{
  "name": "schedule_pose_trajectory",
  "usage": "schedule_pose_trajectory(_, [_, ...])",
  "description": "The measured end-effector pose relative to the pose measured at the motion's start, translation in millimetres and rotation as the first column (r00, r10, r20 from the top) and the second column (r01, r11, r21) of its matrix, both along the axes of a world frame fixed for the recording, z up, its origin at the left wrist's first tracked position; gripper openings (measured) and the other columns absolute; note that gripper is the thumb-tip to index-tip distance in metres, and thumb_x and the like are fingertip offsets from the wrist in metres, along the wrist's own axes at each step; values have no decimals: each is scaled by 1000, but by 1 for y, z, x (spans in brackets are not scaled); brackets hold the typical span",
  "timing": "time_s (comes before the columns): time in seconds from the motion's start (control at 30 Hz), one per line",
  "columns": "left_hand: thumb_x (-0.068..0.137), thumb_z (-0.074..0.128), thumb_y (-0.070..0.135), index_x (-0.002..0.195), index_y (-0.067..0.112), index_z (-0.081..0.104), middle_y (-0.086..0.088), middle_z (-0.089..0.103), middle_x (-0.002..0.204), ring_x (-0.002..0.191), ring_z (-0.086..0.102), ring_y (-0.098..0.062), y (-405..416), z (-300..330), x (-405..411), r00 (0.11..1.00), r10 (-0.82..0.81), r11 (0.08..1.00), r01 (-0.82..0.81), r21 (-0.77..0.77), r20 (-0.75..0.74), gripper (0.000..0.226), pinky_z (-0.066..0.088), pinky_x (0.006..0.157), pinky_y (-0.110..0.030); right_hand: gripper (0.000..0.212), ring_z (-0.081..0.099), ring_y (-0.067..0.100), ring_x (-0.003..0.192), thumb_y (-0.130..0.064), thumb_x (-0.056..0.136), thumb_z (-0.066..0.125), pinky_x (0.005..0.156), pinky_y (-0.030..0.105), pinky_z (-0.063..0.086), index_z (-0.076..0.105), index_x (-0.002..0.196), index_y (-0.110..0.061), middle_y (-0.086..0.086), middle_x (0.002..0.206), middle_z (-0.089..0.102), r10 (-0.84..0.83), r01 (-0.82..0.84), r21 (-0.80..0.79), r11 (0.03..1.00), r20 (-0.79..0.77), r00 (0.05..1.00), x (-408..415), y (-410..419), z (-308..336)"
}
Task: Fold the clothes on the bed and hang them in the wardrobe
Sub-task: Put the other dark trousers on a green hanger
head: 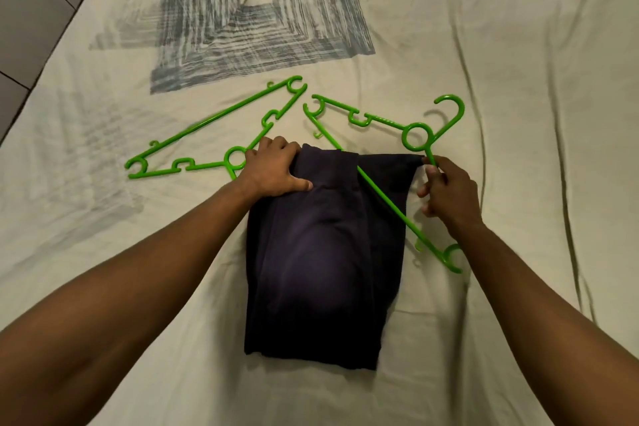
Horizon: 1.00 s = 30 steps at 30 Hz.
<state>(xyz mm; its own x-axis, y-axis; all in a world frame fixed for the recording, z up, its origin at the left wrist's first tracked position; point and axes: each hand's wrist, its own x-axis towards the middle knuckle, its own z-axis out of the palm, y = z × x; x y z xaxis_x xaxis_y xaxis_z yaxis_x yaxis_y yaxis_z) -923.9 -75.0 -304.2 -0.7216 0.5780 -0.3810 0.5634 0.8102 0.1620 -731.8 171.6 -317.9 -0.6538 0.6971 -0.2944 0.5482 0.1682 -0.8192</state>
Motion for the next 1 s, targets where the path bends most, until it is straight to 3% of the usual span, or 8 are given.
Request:
schedule_pose_trajectory(0.23, [82,68,42,122,18,55,-5,59,111,112,51,-32,-8,-1,13,988,-119,958,139,251,-94,48,33,94,-45,22,55,19,43,-24,106,44,49,31,52,64,115,-23,9,72,65,1,-2,-98,995,-6,1000,-4,-3,0])
schedule_pose_trajectory(0.47, [81,63,28,104,19,66,-3,61,121,121,49,-31,-22,-5,24,913,-158,887,298,353,-376,26,35,96,-48,23,54,21,45,-24,106,42,45,28,48,64,113,-24,11,73,63,-74,71,-124,990,-13,997,0,-7,-2])
schedule_pose_trajectory(0.57, [80,62,19,94,16,62,-4,63,102,101,57,-30,-21,-3,30,898,-221,846,371,384,-380,14,40,86,-42,22,55,20,44,-24,106,43,45,27,48,64,112,-25,11,74,64,-65,62,-118,991,-27,997,-1,-10,-1])
schedule_pose_trajectory(0.63, [83,60,15,96,14,57,-5,61,94,86,57,-29,-23,0,40,915,-282,821,386,421,-290,13,41,75,-38,22,57,19,43,-26,106,42,49,29,51,64,111,-24,9,74,65,-68,65,-100,993,-29,997,-3,-12,-2])
schedule_pose_trajectory(0.73, [90,56,17,105,18,49,0,55,102,86,57,-21,-30,-2,56,961,-236,829,277,487,-144,16,48,66,-39,24,56,18,42,-28,106,42,55,37,56,65,111,-23,7,73,66,-112,105,-104,989,-64,992,-5,-13,-5])
schedule_pose_trajectory(0.83, [90,62,20,110,19,49,5,54,105,89,55,-15,-30,-6,66,989,-128,834,150,531,-77,24,50,72,-41,24,53,17,42,-28,106,42,54,37,55,65,112,-23,4,69,65,-164,153,-124,980,-82,983,-6,-14,-7])
schedule_pose_trajectory(0.9, [88,70,24,122,19,49,10,57,111,96,56,-9,-20,-3,65,991,57,828,-116,548,125,40,47,81,-32,25,54,17,41,-27,107,41,52,33,52,65,114,-23,4,69,65,-125,116,-110,987,-74,989,-5,-16,-6])
schedule_pose_trajectory(1.0, [82,79,30,127,21,59,12,68,112,102,64,-7,-7,2,49,808,267,715,-531,455,525,50,50,94,-27,23,56,16,40,-25,106,42,53,33,53,64,114,-23,4,68,65,-59,55,-57,997,-78,995,-4,-19,-4])
